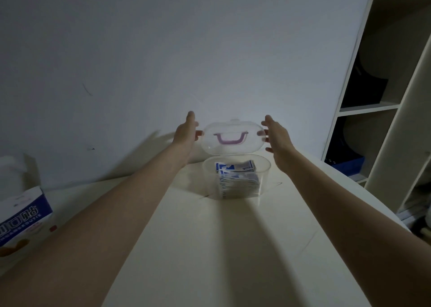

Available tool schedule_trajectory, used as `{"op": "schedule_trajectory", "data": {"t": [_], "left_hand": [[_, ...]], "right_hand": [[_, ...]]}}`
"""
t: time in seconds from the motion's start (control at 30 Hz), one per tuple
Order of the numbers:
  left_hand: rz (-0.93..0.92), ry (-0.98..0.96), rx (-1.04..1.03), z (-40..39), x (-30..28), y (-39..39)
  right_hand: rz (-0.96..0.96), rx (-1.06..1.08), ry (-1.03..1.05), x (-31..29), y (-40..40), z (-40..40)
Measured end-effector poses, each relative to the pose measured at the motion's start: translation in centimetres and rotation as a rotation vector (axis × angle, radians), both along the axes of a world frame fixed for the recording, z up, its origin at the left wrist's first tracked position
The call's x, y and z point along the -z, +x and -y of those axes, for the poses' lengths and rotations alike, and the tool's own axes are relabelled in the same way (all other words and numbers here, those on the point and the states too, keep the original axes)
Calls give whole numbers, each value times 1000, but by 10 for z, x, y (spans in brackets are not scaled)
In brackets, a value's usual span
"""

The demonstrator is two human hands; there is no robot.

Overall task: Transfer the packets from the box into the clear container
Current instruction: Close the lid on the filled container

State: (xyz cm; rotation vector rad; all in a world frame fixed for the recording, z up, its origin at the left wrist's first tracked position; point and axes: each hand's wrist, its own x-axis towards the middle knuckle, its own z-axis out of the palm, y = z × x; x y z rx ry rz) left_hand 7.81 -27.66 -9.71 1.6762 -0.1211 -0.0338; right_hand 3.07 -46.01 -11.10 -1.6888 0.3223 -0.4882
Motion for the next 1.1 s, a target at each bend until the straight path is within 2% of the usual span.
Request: {"op": "schedule_trajectory", "data": {"t": [0.13, 0.2, 0.27, 0.33, 0.5, 0.63, 1.0, 1.1], "left_hand": [[159, 191, 106, -5, -3, -24], [278, 426, 109, -9, -1, -42], [392, 670, 109, -12, 2, -59], [453, 760, 142, -16, 6, -72], [669, 827, 179, -26, 24, -86], [769, 895, 135, -35, 27, -77], [766, 1038, -139, -78, 34, -18], [776, 1043, -181, -85, 39, -5]], "right_hand": [[100, -6, -613, -17, -24, -18], [80, -63, -942, -18, -43, -27], [29, -202, -1118, -15, -60, -30], [-19, -305, -1237, -9, -74, -32], [48, -211, -1472, 6, -83, -39], [75, -184, -1559, 9, -68, -54], [232, -82, -1672, 22, -5, -112], [217, -118, -1689, 23, 12, -122]]}}
